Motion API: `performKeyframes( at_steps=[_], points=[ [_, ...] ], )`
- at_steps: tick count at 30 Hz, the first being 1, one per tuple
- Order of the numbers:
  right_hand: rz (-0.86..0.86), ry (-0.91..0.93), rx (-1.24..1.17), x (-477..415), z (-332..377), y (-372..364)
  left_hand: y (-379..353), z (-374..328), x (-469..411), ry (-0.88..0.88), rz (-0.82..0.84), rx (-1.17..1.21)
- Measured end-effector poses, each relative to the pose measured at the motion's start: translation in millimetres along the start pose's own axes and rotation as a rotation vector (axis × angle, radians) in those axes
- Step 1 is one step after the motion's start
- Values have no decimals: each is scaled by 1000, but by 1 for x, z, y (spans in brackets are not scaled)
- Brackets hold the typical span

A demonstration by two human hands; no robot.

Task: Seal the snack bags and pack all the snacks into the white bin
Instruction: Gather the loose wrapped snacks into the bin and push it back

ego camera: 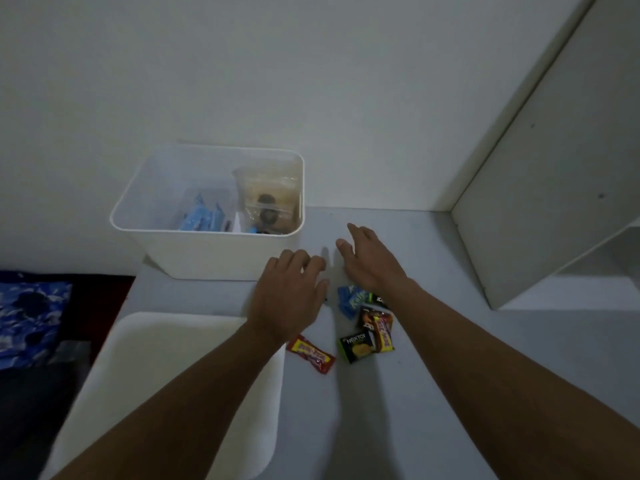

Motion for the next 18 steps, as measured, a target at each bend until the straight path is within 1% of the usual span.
performKeyframes(
  at_steps=[2, 4, 7, 9, 11, 14, 16, 18],
  points=[
    [22, -23, 27, 2, -32, -6, -27, -19, 14, 2, 65, 61],
    [47, -63, 88, 2, -65, -14, -62, -34, 29, 43, 163, 126],
    [100, -145, 214, -4, -106, -28, -108, -53, 53, 215, 399, 97],
    [126, -156, 249, -12, -121, -37, -129, -65, 66, 318, 462, 84],
    [140, -107, 257, -21, -129, -44, -142, -73, 71, 340, 451, 52],
    [152, 20, 318, -35, -129, -51, -148, -73, 65, 362, 384, -32],
    [102, 111, 341, -38, -126, -51, -146, -70, 61, 407, 314, -54],
    [17, 172, 319, -39, -125, -49, -144, -69, 59, 397, 237, -78]
  ],
)
Point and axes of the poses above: each hand's wrist, its own x-axis away from the middle knuckle, its own y-axis out of the back of the hand, z = x × y, the point moved 6 cm from there along -x, towards the middle knuckle, and after that the axes turned 9 degrees about -x, right-handed, at the moved point
